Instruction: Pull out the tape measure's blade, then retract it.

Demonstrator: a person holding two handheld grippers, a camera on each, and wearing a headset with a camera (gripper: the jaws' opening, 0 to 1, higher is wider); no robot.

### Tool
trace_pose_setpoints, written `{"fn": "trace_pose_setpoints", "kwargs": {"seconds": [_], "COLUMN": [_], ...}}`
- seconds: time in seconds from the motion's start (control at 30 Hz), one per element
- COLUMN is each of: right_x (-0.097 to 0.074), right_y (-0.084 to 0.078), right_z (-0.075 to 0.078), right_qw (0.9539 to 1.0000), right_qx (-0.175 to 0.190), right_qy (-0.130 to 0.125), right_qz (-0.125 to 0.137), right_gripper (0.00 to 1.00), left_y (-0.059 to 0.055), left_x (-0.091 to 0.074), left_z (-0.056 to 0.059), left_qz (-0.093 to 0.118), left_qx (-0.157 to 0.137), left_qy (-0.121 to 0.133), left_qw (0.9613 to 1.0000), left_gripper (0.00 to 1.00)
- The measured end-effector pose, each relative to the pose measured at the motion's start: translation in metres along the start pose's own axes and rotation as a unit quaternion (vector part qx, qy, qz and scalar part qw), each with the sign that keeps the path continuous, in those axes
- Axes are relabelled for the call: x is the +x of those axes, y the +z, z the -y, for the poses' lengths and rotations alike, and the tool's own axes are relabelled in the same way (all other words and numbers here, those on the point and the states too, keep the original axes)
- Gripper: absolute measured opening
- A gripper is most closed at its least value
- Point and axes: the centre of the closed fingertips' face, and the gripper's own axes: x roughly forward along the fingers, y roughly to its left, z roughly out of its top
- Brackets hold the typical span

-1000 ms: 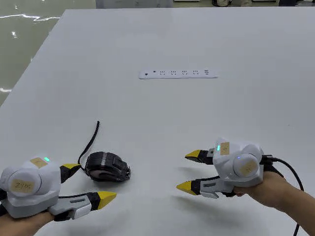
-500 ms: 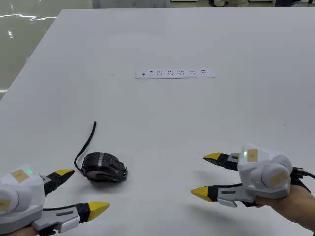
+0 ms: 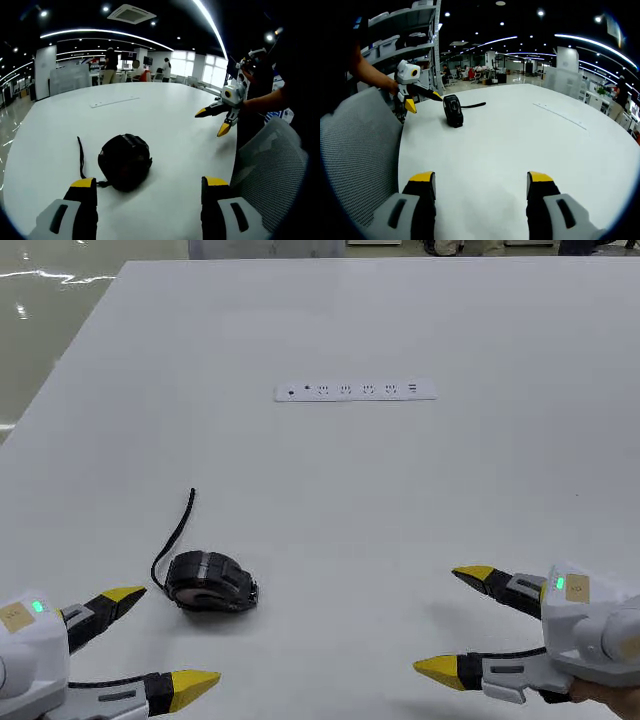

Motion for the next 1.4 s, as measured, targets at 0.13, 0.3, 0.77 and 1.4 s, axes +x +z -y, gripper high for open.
{"fn": "trace_pose_setpoints", "kwargs": {"seconds": [0.13,0.3,0.77,1.4], "right_x": [-0.003,-0.008,-0.012,-0.014], "right_y": [0.001,0.006,-0.001,0.000], "right_z": [-0.006,-0.012,-0.016,-0.010], "right_qw": [1.0000,0.9996,0.9994,0.9988], "right_qx": [0.005,0.012,0.022,0.030], "right_qy": [0.002,-0.001,-0.001,-0.013], "right_qz": [0.006,0.024,0.028,0.037], "right_gripper": [0.78,0.86,1.00,1.00], "left_y": [-0.001,-0.003,-0.007,-0.003], "left_x": [-0.003,-0.008,-0.013,-0.013], "left_z": [0.004,0.004,0.008,-0.001], "left_qz": [0.007,0.009,0.016,0.031], "left_qx": [-0.002,-0.001,0.007,0.014], "left_qy": [-0.005,-0.001,0.000,0.008], "left_qw": [1.0000,1.0000,0.9998,0.9994], "left_gripper": [0.89,0.91,1.00,1.00]}}
